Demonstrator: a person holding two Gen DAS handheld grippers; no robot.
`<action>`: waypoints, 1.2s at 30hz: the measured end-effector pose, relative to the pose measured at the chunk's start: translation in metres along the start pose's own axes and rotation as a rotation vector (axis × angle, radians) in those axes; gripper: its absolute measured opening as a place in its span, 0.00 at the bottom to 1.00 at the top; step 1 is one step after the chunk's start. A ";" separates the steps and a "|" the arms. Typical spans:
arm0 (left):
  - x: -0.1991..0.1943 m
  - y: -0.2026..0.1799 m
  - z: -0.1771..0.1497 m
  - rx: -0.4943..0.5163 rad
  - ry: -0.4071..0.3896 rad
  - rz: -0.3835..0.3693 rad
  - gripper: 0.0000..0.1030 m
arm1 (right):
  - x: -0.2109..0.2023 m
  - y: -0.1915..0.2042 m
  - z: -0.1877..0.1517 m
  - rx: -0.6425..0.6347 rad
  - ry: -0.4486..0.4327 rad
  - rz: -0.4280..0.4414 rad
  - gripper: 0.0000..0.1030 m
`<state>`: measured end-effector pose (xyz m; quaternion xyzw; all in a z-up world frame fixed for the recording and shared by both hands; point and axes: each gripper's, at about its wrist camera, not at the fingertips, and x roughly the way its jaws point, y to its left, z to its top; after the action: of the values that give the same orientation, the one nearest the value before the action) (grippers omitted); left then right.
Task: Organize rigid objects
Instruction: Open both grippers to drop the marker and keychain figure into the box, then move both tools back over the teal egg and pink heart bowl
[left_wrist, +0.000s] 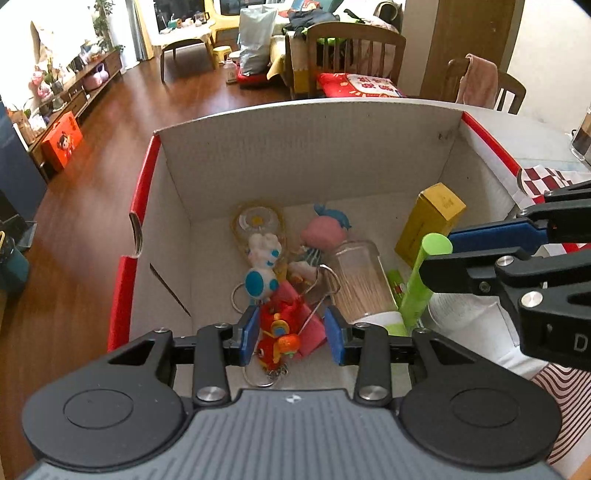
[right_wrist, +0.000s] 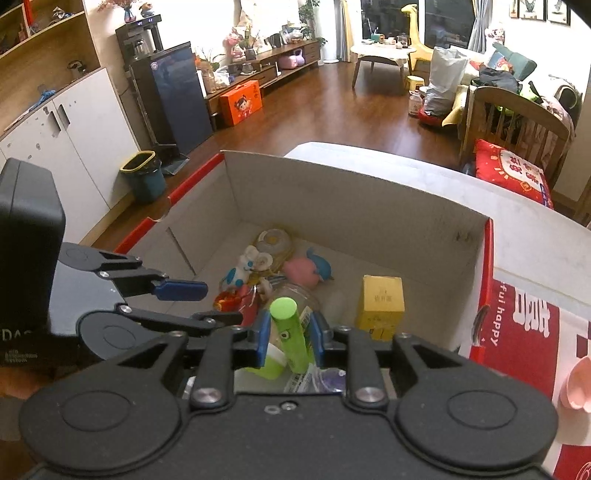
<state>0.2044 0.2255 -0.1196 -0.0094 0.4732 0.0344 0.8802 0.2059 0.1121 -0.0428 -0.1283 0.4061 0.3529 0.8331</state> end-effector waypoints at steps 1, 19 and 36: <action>-0.002 0.000 -0.001 0.001 -0.001 0.003 0.43 | -0.001 -0.001 -0.001 0.002 -0.001 0.005 0.23; -0.054 -0.017 -0.011 0.024 -0.107 0.004 0.64 | -0.062 0.008 -0.016 0.000 -0.082 0.056 0.37; -0.113 -0.069 -0.011 -0.001 -0.243 -0.043 0.77 | -0.153 -0.046 -0.064 0.051 -0.188 0.031 0.68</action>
<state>0.1376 0.1498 -0.0324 -0.0156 0.3625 0.0164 0.9317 0.1352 -0.0272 0.0305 -0.0670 0.3368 0.3658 0.8650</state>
